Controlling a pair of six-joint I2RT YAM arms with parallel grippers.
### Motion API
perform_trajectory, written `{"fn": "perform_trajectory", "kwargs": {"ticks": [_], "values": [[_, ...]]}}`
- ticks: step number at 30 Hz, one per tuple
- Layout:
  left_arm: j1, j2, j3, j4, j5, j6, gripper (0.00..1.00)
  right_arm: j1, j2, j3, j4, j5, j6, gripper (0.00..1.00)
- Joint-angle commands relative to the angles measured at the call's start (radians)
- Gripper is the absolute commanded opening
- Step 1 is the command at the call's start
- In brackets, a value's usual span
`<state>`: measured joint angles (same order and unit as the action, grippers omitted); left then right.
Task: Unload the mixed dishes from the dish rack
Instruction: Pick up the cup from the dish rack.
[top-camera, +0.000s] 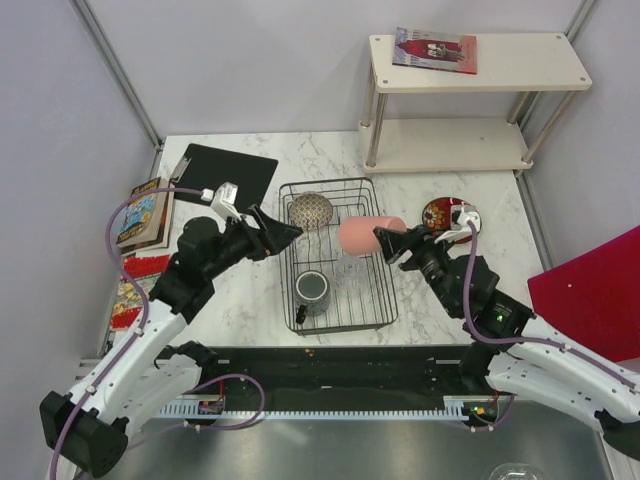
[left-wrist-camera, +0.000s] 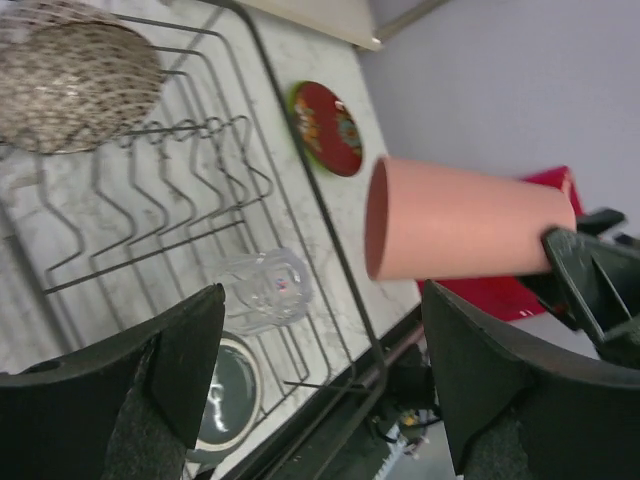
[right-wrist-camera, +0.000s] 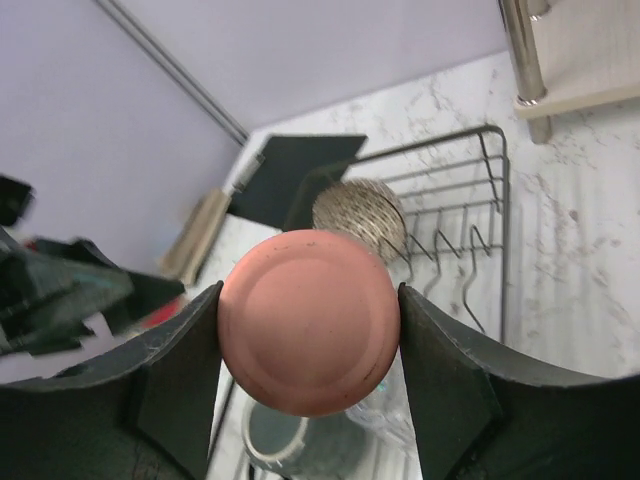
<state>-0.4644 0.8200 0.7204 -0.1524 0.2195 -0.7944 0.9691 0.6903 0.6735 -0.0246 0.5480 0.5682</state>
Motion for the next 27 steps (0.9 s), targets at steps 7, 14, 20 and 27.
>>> {"fn": "perform_trajectory", "kwargs": {"ticks": [7,14,20,27], "values": [[0.024,0.05,-0.145,0.651,0.452,-0.27,0.87,-0.293,0.103,-0.121,0.728,-0.561,0.459,0.0],[0.033,0.019,-0.134,0.634,0.422,-0.249,0.86,-0.299,0.25,-0.098,0.798,-0.648,0.49,0.0],[0.041,0.005,-0.11,0.585,0.394,-0.215,0.86,-0.299,0.294,-0.095,0.833,-0.686,0.498,0.0],[0.041,0.033,-0.111,0.631,0.409,-0.226,0.77,-0.299,0.394,-0.057,0.854,-0.804,0.524,0.0]]}}
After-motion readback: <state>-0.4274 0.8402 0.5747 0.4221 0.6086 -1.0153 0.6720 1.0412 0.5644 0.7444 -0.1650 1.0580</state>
